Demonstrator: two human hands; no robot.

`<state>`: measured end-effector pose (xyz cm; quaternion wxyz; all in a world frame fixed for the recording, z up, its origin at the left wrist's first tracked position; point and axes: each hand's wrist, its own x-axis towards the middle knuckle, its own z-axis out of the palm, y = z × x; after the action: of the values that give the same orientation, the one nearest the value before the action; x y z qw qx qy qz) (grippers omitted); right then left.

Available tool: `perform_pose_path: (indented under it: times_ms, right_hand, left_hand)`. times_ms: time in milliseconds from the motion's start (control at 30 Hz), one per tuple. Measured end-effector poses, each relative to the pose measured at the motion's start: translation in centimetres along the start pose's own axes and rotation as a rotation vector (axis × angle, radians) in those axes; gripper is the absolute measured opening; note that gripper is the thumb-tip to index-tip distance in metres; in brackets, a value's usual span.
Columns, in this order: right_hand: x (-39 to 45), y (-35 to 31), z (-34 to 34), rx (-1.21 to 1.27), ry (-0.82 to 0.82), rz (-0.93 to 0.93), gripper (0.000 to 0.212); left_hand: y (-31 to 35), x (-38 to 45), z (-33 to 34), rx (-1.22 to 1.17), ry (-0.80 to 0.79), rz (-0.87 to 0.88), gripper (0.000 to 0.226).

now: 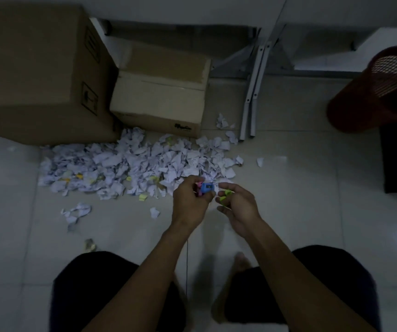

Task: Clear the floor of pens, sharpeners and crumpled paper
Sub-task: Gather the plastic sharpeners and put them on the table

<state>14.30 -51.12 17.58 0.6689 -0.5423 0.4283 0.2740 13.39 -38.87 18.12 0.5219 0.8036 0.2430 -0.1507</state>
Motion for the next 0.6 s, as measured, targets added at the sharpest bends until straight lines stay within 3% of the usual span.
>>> perform_pose_path:
  times_ms: [167,267,367,600]
  right_hand:
    - [-13.2,-6.7,-0.2,0.233,-0.029,0.1,0.012]
    - [-22.5,-11.1,-1.0,0.319,-0.122,0.082,0.021]
    - [-30.2,-14.6,-1.8,0.363,-0.166,0.044,0.039]
    - [-45.2,-22.4,-4.6,0.633,-0.167,0.022,0.037]
  left_hand:
    - [11.7,-8.6,-4.2,0.024,-0.119,0.047,0.039]
    - [20.1,-14.5,-7.4,0.062,-0.201,0.131,0.045]
    - [26.9,-19.2,-9.9,0.146,-0.23,0.238,0.032]
    - [40.6,-27.3,-14.2,0.298,-0.346,0.602,0.03]
